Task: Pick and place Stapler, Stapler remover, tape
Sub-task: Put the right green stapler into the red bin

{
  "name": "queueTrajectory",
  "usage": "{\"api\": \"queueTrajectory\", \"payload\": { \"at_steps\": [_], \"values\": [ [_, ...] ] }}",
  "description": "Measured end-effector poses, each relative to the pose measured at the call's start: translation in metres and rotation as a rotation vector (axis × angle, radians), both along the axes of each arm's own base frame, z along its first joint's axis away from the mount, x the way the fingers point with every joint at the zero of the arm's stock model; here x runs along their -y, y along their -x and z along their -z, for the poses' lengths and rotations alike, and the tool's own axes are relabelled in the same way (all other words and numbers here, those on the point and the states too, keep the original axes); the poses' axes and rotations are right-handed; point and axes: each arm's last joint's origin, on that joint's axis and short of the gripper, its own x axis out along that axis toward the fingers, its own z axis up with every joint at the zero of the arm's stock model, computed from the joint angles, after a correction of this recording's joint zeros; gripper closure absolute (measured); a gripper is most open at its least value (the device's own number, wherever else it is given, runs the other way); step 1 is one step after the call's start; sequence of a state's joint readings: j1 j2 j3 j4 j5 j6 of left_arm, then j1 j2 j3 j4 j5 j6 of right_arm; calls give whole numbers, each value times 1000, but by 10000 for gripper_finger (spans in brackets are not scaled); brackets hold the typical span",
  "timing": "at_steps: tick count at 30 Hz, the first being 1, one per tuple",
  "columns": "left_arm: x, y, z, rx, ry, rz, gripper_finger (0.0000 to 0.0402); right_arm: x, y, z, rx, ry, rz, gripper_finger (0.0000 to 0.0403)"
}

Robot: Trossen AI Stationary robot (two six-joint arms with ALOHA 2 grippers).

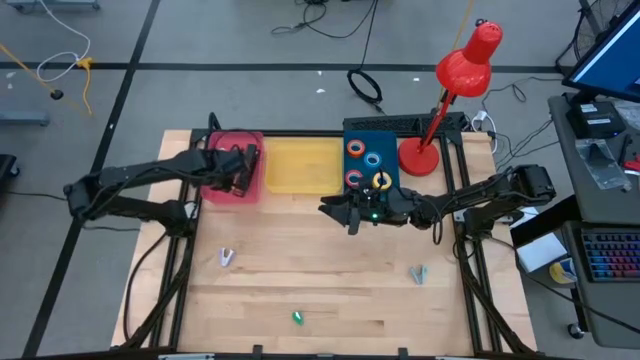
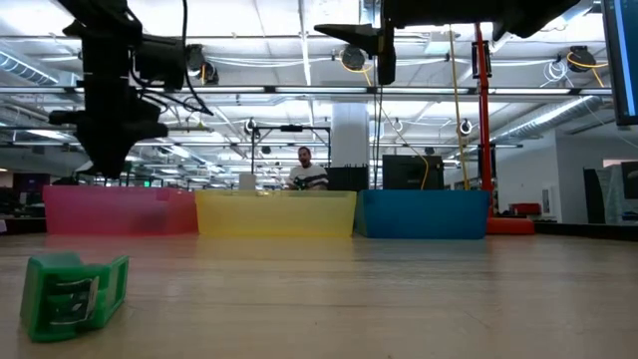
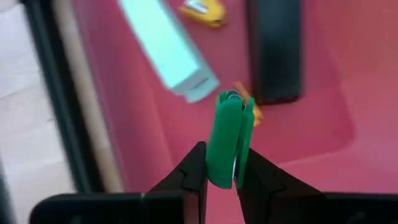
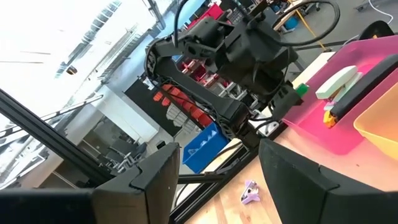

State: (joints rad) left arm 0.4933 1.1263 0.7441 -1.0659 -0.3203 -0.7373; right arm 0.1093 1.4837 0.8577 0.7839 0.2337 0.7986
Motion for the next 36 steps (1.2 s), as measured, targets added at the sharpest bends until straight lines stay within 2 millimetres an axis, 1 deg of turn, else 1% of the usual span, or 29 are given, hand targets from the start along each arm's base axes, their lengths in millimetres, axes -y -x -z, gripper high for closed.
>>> {"api": "queueTrajectory", "payload": {
  "at_steps": [5,7,12,16,25,36],
  "values": [
    [-11,11,2,-69,13,-36,345,0,0,0,-2,0,0,188],
    [-14,14,6,-93,26,-45,345,0,0,0,-2,0,0,188],
    [-13,21,22,-131,92,-63,345,0,0,0,-4,0,0,190],
    [-10,25,30,-148,105,-83,345,0,0,0,-4,1,1,188],
    [-9,27,33,-151,108,-89,326,2,0,0,-4,5,7,190],
    [-11,22,34,-89,121,-65,320,2,0,0,-3,7,7,192]
  ]
}}
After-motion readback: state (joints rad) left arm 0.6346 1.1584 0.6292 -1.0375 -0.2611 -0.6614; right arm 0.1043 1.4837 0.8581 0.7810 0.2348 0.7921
